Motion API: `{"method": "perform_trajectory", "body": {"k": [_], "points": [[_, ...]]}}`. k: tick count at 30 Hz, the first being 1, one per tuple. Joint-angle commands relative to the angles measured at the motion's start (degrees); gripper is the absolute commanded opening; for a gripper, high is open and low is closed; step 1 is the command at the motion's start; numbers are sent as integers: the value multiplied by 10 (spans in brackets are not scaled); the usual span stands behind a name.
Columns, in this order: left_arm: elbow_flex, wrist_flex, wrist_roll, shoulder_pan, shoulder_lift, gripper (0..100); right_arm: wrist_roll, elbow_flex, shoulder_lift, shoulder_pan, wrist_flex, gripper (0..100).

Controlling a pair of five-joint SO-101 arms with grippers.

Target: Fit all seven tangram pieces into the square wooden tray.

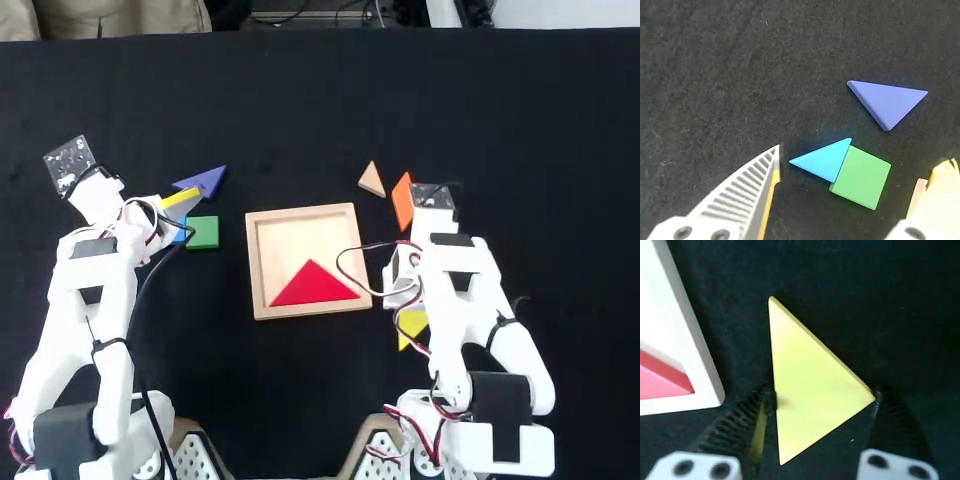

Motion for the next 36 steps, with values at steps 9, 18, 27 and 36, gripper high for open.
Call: {"method": "perform_trajectory", "body": {"k": [9,18,27,36], "points": [[-2,-10,0,-2,-7,438,41,-2,-3,4,-11,315],[-2,-10,0,-2,-7,438,72,-3,-4,4,-12,315],[-2,-10,0,-2,-7,438,72,-3,-3,4,-14,314],[-2,-10,0,-2,-7,438,72,-3,-3,4,-14,269]]}}
